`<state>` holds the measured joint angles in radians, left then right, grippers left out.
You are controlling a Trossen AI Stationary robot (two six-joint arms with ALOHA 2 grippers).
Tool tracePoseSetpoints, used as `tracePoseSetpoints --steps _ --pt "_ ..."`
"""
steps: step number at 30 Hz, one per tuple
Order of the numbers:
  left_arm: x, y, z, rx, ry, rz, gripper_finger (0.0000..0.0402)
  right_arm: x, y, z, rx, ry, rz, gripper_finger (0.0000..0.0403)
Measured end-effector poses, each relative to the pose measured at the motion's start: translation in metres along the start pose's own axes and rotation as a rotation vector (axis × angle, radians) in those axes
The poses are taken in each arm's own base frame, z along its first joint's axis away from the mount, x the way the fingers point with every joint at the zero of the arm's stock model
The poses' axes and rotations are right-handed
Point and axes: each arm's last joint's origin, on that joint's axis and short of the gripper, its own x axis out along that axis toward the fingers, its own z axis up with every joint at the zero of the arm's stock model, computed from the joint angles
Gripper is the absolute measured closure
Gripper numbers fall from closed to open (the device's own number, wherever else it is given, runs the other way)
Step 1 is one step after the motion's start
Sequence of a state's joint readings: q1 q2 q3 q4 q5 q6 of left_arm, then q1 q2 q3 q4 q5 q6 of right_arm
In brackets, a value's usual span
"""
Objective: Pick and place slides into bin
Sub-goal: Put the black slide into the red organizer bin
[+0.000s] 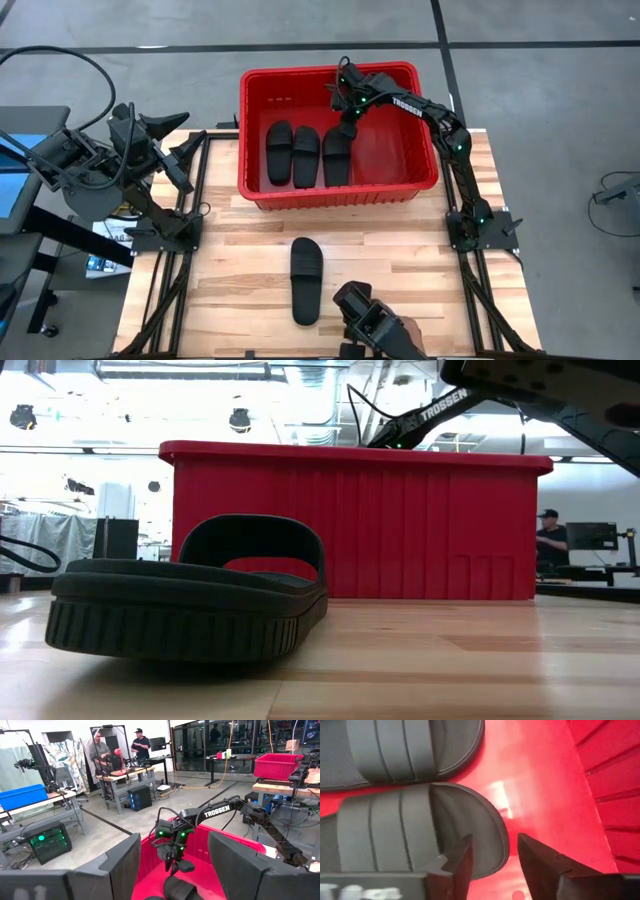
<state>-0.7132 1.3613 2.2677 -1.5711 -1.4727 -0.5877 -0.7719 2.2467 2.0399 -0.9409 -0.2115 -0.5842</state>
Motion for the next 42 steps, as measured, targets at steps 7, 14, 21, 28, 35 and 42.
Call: tracePoseSetpoints --steps 7,14,21,28,35,42 --pt "0.000 0.000 0.000 0.000 0.000 0.000 0.0178 0.000 0.000 0.000 0.006 -0.002 -0.003 0.0211" --pt "0.000 0.000 0.000 0.006 0.000 0.000 0.0178 -0.021 0.000 0.010 0.036 -0.005 -0.012 0.0200" --pt "0.000 0.004 0.001 0.021 0.000 -0.001 0.0178 -0.064 0.023 0.035 -0.005 0.004 0.015 0.0202" --pt "0.000 0.005 0.001 0.048 0.000 -0.002 0.0178 -0.110 0.075 0.053 -0.055 -0.038 0.045 0.0212" --pt "-0.001 0.011 0.002 0.037 0.000 -0.006 0.0178 -0.159 0.135 0.060 -0.119 -0.083 0.084 0.0224" --pt "-0.002 0.017 0.002 0.023 0.007 -0.022 0.0178 -0.209 0.190 0.052 -0.116 -0.108 0.143 0.0238"
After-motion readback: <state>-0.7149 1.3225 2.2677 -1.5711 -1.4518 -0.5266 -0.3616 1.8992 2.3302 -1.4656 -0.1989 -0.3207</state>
